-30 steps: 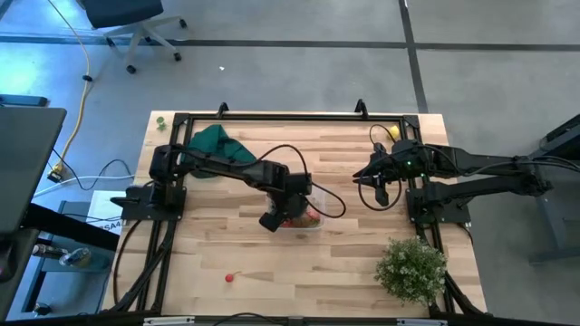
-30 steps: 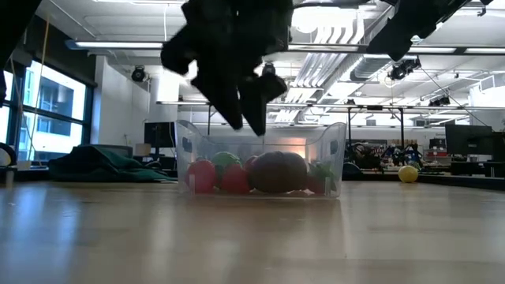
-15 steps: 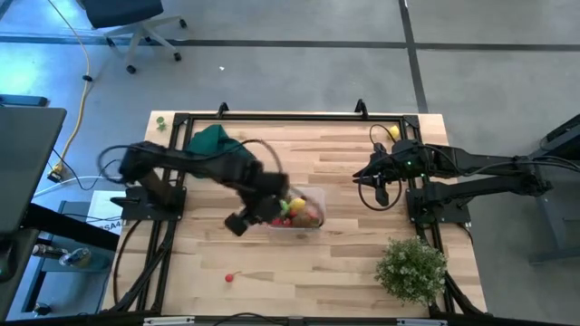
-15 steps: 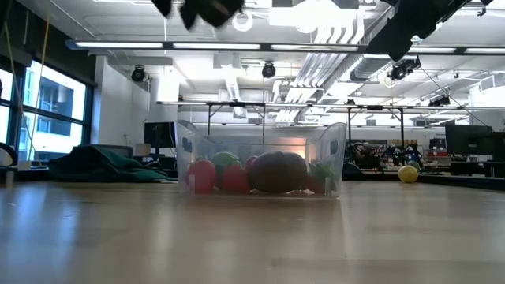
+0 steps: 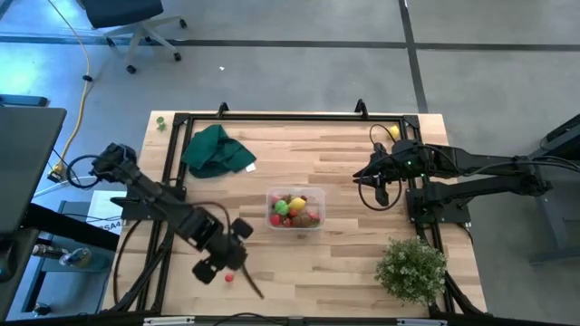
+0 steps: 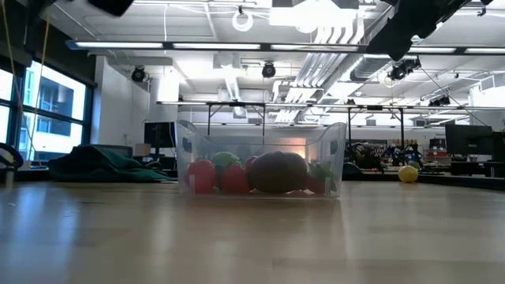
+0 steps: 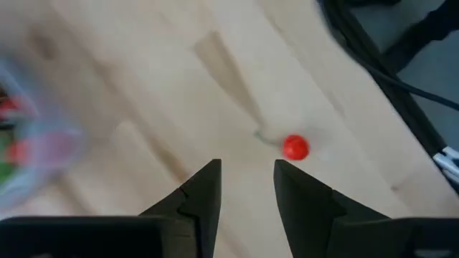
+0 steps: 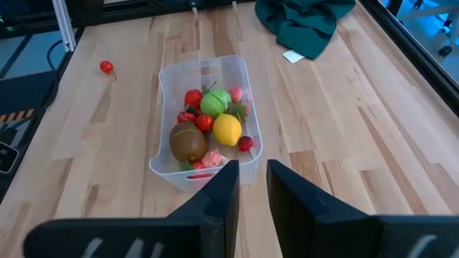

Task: Pick and placing Produce into tupperware
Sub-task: Put the red cherry into the transparent bin

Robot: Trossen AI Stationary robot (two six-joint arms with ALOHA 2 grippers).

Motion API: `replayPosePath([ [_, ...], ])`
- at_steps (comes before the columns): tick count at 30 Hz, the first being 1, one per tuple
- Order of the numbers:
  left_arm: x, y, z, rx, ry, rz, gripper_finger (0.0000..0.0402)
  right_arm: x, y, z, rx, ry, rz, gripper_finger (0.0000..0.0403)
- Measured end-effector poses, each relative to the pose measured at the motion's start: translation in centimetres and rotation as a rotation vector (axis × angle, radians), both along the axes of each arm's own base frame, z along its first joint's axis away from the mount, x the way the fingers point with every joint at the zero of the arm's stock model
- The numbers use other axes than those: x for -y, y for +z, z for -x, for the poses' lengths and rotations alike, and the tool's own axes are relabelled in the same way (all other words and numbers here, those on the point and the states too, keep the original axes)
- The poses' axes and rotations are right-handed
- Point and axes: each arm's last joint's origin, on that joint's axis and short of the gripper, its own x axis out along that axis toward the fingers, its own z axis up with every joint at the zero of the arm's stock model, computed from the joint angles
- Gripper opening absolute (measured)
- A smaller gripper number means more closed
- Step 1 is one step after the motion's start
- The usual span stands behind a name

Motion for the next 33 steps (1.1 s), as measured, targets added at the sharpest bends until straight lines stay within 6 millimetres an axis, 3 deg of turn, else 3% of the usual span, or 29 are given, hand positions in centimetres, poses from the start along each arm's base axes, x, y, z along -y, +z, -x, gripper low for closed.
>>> replayPosePath([
  [6, 2.1, -3.5, 1.1, 0.023, -0.009, 0.042, 0.0133, 0.0, 0.0, 0.0, -0.001, 0.0, 0.0, 0.0062],
  [13, 2.3, -6.0, 2.2, -0.07, 0.285, 0.133, 0.0154, 0.0, 0.0, 0.0, -0.001, 0.0, 0.0, 0.0062],
  [22, 1.7, -7.7, 3.0, -0.189, 0.665, 0.204, 0.0171, 0.0, 0.0, 0.0, -0.001, 0.0, 0.0, 0.0062],
  [33, 3.0, -8.3, 3.0, -0.188, 0.717, 0.266, 0.018, 0.0, 0.0, 0.0, -0.001, 0.0, 0.0, 0.0062],
])
